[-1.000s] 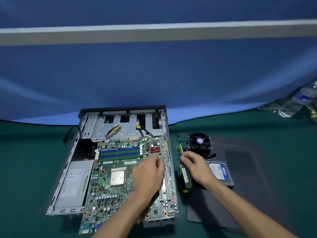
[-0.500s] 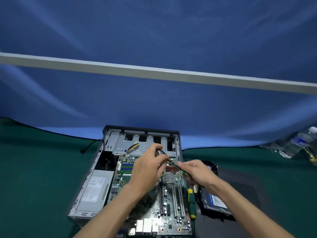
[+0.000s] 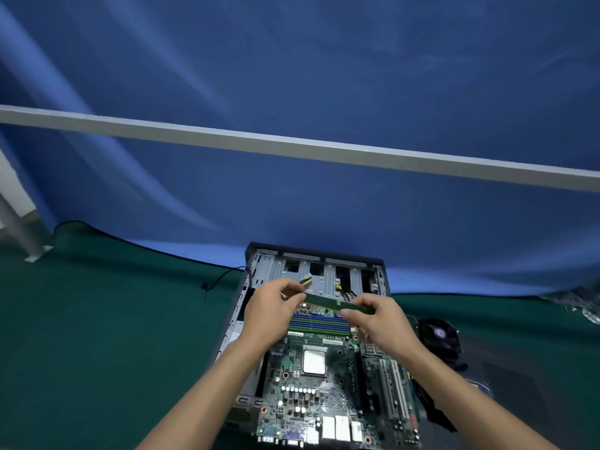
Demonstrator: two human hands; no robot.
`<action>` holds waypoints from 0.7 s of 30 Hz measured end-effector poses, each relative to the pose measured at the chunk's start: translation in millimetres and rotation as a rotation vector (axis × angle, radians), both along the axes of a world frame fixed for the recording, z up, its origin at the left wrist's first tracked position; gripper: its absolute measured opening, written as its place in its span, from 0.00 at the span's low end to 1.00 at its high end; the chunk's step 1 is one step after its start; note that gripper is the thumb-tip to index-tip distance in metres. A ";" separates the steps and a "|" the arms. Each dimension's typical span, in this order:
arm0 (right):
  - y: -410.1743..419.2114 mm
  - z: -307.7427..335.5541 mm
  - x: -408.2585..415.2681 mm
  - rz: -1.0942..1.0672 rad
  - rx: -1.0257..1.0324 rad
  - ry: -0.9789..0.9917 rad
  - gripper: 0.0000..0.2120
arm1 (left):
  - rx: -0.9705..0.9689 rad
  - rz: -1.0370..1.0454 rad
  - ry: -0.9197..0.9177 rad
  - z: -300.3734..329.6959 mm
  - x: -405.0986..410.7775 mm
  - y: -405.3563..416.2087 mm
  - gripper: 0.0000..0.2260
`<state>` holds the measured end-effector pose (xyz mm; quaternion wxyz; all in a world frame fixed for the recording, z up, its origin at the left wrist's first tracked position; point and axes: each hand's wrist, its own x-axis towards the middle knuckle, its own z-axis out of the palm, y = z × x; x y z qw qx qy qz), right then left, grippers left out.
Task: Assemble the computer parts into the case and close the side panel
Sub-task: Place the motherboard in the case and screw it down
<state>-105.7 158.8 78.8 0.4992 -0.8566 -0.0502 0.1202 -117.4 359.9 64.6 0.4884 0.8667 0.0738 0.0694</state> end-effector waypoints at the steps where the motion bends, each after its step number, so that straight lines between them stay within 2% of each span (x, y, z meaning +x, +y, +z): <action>1: 2.9 -0.7 3.2 -0.005 0.013 -0.003 0.06 | -0.018 0.016 0.005 -0.3 0.5 3.7 0.03; 5: 13.4 -6.9 19.9 0.016 0.042 0.029 0.03 | -0.118 0.052 0.051 -5.4 4.8 13.4 0.06; 10: 18.2 -27.3 41.0 0.060 0.081 0.102 0.04 | -0.230 0.095 0.131 -18.0 22.6 18.8 0.05; 16: 15.0 -45.3 71.0 0.071 0.174 0.308 0.06 | -0.388 0.144 0.268 -31.4 45.2 21.6 0.04; 21: 20.9 -52.6 87.5 0.082 0.221 0.419 0.07 | -0.439 0.198 0.289 -33.9 56.4 26.9 0.04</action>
